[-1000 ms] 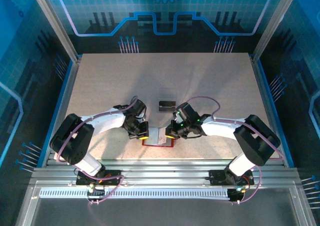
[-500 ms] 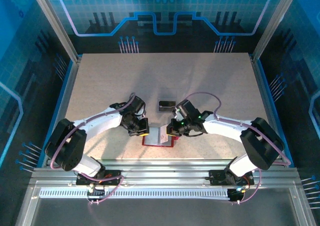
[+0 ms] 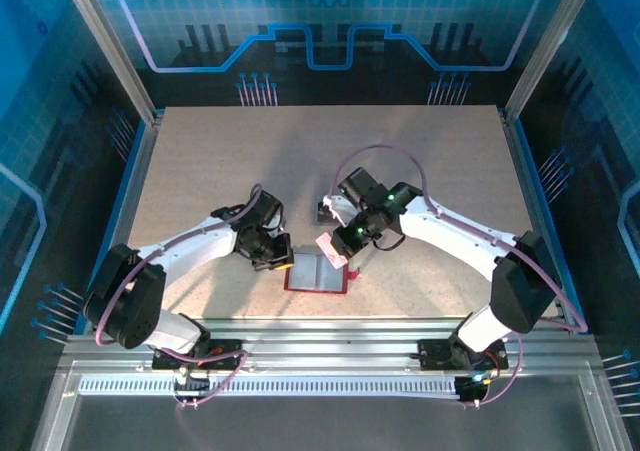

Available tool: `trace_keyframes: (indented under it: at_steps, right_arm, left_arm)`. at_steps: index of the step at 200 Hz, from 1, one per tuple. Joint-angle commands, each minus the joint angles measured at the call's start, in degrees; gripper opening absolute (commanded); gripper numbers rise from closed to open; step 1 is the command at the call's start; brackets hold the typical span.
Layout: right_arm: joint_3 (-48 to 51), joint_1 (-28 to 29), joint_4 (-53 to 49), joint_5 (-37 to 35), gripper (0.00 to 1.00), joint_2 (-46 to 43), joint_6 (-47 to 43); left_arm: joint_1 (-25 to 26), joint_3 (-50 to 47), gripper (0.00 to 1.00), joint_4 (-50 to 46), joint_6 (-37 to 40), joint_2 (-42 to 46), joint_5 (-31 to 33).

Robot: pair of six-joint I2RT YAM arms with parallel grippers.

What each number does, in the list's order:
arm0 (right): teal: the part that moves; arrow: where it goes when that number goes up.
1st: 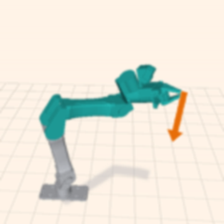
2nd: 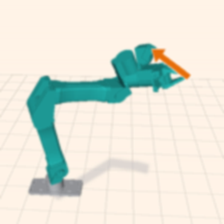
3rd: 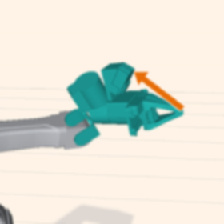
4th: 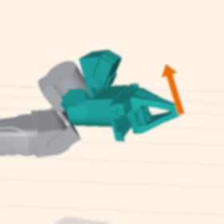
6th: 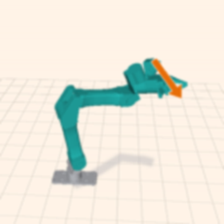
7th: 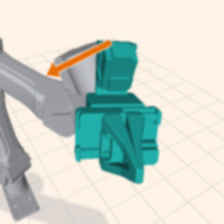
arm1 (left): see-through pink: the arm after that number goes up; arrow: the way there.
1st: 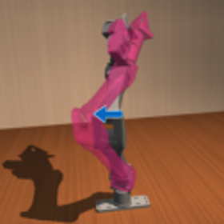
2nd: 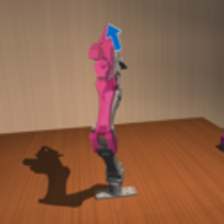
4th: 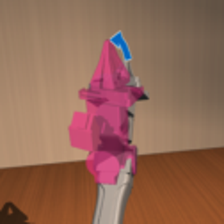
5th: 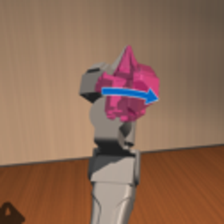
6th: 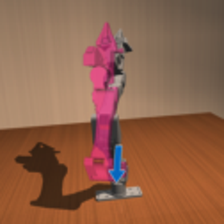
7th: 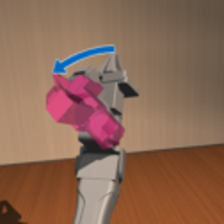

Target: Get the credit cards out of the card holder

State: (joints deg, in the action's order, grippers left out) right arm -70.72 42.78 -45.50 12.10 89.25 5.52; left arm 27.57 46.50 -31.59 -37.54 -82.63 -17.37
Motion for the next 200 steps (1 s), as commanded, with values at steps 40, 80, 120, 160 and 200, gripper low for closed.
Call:
trace_keyframes:
  at_steps: [40,80,120,160,200]
  right_arm:
    - [-10.03,4.41,-18.40,-7.69,0.00,3.95,-34.46]
    - [-16.70,3.65,-24.63,-14.02,0.00,10.22,-42.67]
    - [-25.29,1.15,-27.17,-14.56,0.00,15.67,-47.47]
    - [-34.95,-1.55,-30.45,-15.13,0.00,21.60,-50.39]
    - [-45.61,-3.75,-32.78,-14.71,0.00,27.57,-52.60]
  left_arm:
    - [-2.32,-3.16,0.07,1.80,-0.95,3.82,-2.06]
    - [-4.39,-5.32,0.07,2.11,-1.13,6.80,-2.85]
    - [-5.86,-8.32,0.07,1.93,-1.48,10.47,-3.20]
    - [-6.73,-10.34,0.07,1.87,-2.08,12.62,-3.36]
    - [-7.01,-10.67,0.06,1.74,-2.02,12.71,-3.70]
